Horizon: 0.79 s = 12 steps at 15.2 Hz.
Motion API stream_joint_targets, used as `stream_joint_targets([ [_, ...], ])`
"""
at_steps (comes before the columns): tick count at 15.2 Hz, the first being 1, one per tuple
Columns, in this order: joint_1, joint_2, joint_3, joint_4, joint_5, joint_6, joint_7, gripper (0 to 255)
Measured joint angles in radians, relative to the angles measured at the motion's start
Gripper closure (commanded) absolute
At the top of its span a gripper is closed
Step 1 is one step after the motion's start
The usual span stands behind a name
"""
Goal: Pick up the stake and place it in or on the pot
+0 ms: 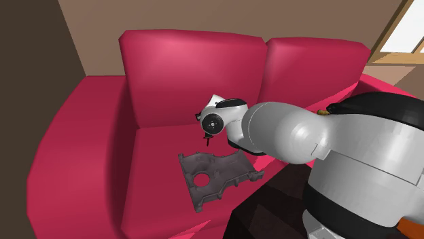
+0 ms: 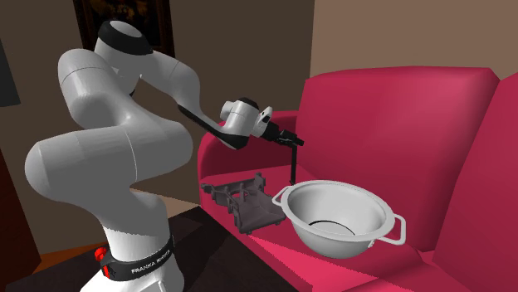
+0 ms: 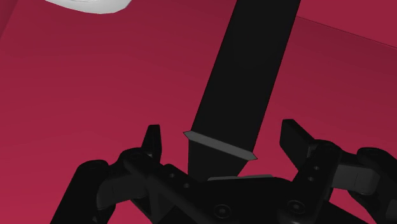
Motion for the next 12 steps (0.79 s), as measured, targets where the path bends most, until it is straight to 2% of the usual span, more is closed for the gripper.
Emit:
stream_joint_targets([
  [2, 0.000, 0.000, 0.000, 0.000, 0.000, 0.000, 0.000, 0],
  [3, 0.000, 0.000, 0.000, 0.000, 0.000, 0.000, 0.000, 255],
  [12, -0.001, 0.000, 0.000, 0.001, 0.000, 0.000, 0.000, 255],
])
